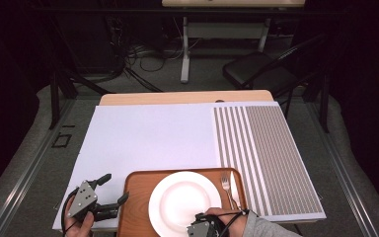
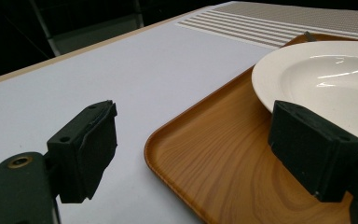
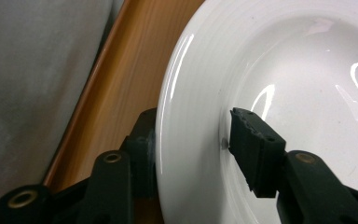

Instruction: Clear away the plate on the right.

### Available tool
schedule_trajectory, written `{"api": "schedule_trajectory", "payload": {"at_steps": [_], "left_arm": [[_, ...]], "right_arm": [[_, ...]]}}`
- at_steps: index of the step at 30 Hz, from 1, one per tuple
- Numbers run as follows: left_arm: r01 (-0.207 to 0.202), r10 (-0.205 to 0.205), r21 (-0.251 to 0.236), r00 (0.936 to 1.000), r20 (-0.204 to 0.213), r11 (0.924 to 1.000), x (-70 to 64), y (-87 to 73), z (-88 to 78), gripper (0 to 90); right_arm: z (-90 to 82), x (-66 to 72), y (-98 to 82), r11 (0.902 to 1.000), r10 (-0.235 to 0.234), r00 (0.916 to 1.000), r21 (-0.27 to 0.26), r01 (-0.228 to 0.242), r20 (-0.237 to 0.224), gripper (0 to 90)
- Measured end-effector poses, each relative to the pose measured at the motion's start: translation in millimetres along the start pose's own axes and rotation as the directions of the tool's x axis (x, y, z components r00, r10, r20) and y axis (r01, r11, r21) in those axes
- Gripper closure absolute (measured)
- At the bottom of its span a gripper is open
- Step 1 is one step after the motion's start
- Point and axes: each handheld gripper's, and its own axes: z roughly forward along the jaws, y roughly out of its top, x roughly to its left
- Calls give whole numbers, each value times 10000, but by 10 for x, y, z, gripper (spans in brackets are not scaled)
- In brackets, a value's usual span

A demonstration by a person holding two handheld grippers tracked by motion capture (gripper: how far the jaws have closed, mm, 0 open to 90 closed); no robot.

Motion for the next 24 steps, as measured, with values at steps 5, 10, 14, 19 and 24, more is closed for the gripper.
{"api": "schedule_trajectory", "payload": {"at_steps": [5, 10, 14, 19, 24], "left_arm": [[-41, 41, 29, 10000, -6, 10000, -3, 3, -3, 157], [-24, 24, -1, 10000, -37, 10000, 1, 1, -8, 157], [-25, 25, 4, 10000, -29, 10000, -1, 2, -8, 157], [-36, 36, 5, 10000, -35, 10000, -2, 3, -11, 157], [-24, 24, 4, 10000, -22, 10000, -3, 4, -8, 157]], "right_arm": [[-3, -19, 5, 9989, 268, 9996, -386, -264, 95, 410], [-37, -47, 13, 9985, 350, 9993, -429, -344, 141, 355], [-71, -63, 17, 9964, 634, 9980, -567, -628, 89, 274], [-176, -62, 21, 9891, 1097, 9937, -1013, -1067, 246, 182], [-288, -84, -9, 9765, 1603, 9867, -1505, -1543, 287, 146]]}}
